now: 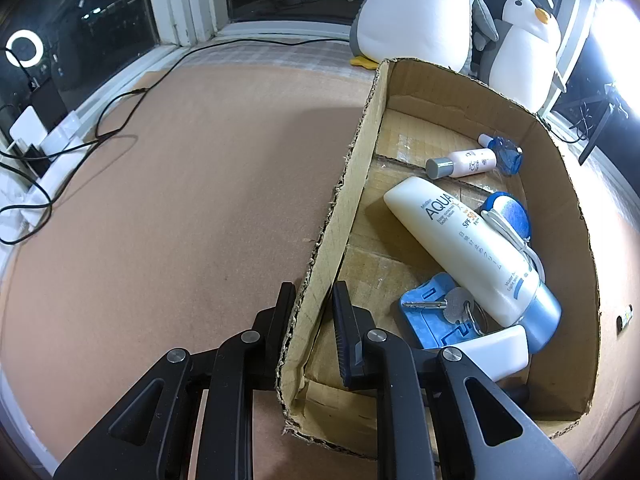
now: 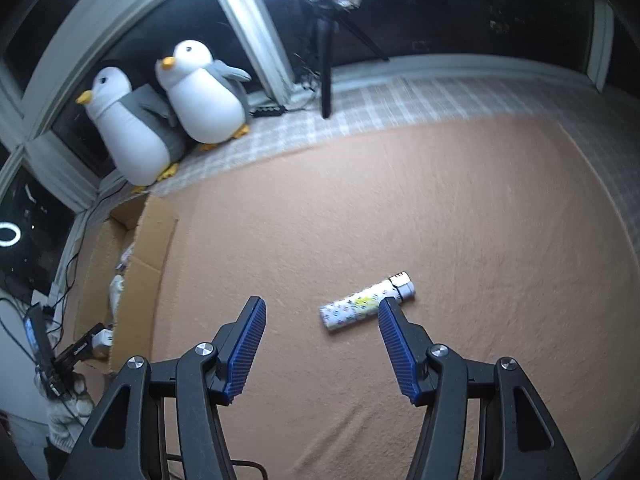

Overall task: Organize rigid objects
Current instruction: 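Move the right gripper to the patterned lighter and grasp it, then carry the lighter into the box and open the right gripper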

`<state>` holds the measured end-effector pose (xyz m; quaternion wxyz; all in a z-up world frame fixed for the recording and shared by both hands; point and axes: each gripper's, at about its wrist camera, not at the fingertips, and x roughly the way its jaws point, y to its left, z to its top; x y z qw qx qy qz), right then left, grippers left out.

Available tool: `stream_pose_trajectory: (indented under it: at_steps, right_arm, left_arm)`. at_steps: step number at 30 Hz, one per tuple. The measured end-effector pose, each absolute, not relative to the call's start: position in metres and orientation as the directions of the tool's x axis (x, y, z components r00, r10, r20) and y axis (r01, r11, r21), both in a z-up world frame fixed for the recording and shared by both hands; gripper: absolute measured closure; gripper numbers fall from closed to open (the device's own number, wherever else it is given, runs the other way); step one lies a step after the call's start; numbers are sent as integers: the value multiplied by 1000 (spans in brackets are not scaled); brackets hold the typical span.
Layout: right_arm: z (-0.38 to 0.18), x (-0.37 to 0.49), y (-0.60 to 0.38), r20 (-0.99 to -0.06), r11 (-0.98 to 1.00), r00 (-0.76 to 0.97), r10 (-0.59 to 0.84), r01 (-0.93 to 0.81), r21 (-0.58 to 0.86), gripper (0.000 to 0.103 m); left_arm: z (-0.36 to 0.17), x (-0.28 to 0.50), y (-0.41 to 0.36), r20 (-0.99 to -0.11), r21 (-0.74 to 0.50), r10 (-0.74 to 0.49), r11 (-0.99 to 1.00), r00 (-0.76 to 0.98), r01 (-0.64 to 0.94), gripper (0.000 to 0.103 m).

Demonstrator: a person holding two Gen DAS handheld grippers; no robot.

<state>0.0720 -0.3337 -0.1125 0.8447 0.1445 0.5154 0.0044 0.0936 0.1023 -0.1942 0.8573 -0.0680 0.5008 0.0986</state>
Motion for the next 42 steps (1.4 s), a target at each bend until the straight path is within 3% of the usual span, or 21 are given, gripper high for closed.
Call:
stream_pose_trajectory:
  at_steps: [15, 35, 42]
  right_arm:
    - [-183, 93, -375, -905, 907, 372, 203, 276, 317, 49]
    - [-190, 139, -316, -917, 962, 344, 201, 110, 251, 59]
    - [-190, 126, -295, -927, 990, 355, 119, 27, 138, 59]
  left_arm:
    - [-194, 93, 103, -872, -17, 102, 971, 479, -237, 87]
    - [-194, 93, 104, -872, -18, 101, 971, 478, -236, 87]
    - [-195, 91, 106, -872, -22, 97, 971, 480, -237, 87]
